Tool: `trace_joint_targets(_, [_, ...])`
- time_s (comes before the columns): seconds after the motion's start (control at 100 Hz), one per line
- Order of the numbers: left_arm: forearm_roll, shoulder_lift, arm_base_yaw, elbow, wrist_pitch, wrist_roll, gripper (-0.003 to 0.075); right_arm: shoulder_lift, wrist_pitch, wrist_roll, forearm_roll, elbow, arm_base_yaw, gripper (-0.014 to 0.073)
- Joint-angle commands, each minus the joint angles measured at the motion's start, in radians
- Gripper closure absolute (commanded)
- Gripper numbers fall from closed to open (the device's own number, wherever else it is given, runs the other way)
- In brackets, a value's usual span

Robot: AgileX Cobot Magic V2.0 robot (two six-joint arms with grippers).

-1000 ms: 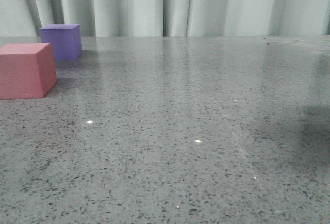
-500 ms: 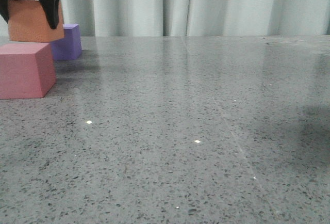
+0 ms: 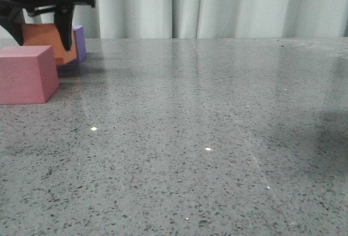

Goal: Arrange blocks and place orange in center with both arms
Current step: 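Lift the orange cube and carry it toward the purple cube, then lower the orange cube between the purple and pink cubes, release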

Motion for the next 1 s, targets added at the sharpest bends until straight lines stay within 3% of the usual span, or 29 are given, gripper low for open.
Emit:
trace_joint_targets(0.0, [0.01, -0.03, 0.0, -0.023, -0.035, -0.023, 0.0512, -0.013, -0.073, -0.01, -0.008, -0.024, -0.002, 0.0025])
trace_joint_targets(0.42, [0.012, -0.018, 0.0, -0.023, -0.035, -0.023, 0.0502, -0.013, -0.073, -0.01, -0.008, -0.024, -0.002, 0.0025])
trace_joint_targets(0.7, [0.018, -0.018, 0.0, -0.023, -0.035, -0.021, 0.03, -0.013, -0.072, -0.01, -0.008, -0.024, -0.002, 0.0025])
trace_joint_targets(0.99, [0.02, -0.018, 0.0, -0.024, -0.039, -0.002, 0.0219, -0.013, -0.073, -0.01, -0.008, -0.024, -0.002, 0.0025])
